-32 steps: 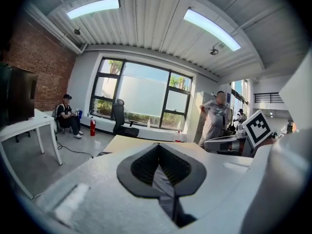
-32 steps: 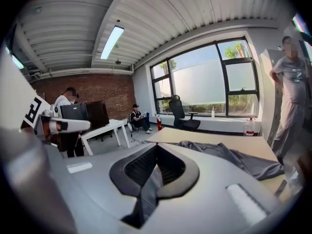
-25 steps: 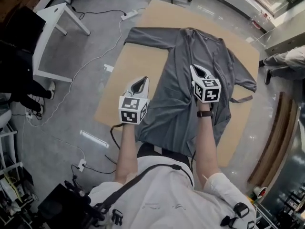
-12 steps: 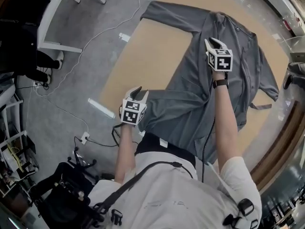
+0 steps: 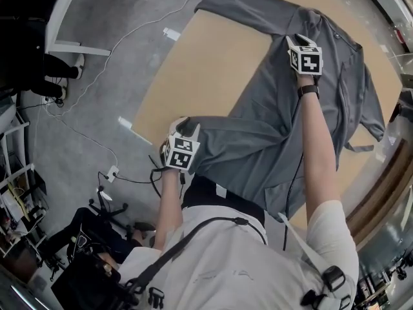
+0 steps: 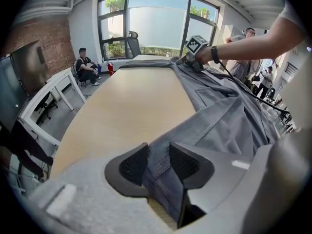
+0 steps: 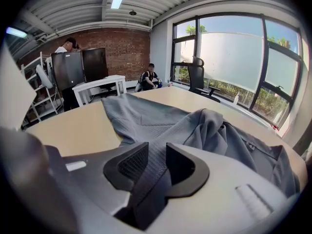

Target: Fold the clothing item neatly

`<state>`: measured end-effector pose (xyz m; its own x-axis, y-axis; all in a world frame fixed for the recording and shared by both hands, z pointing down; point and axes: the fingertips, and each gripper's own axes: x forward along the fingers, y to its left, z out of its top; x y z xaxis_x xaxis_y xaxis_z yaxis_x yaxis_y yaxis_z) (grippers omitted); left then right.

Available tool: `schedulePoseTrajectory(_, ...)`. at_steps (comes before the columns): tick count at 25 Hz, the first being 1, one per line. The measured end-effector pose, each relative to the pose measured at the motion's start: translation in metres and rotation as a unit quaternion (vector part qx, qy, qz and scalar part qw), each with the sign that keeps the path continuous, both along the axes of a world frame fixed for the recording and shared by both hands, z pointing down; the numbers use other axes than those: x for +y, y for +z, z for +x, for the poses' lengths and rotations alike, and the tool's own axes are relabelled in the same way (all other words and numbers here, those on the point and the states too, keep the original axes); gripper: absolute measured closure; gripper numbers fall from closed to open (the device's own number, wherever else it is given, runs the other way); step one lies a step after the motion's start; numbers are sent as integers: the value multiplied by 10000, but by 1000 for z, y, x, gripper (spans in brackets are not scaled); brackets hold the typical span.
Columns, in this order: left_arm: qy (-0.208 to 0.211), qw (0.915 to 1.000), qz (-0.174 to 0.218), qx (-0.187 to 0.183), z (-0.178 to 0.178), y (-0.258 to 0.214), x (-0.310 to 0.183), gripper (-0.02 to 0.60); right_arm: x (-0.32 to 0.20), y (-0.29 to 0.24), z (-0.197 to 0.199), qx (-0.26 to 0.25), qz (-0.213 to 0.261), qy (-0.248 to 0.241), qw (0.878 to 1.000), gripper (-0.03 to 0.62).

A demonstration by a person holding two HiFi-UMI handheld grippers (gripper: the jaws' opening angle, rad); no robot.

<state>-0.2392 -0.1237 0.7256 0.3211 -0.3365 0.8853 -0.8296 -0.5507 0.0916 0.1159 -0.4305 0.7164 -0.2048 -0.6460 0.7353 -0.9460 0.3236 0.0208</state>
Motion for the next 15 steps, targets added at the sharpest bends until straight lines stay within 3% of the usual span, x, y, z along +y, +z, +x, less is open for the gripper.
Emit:
schedulePoseTrajectory(3, -76, 9999, 91, 51, 0, 1, -1, 448, -7, 14, -1, 89, -63, 4, 9999, 497)
schedulePoseTrajectory(8, -88, 9996, 272, 7, 2, -2, 7, 561, -5, 8, -3, 56, 63, 26, 10000, 572)
schedulePoseTrajectory(12, -450, 9968, 180, 642, 10, -22, 13, 566, -3, -14, 5, -79, 222, 62, 9997, 577)
schedulePoseTrajectory(15, -333, 9925, 230, 1152, 23, -50, 14, 566, 1, -37, 24, -203, 404, 269, 9986, 578)
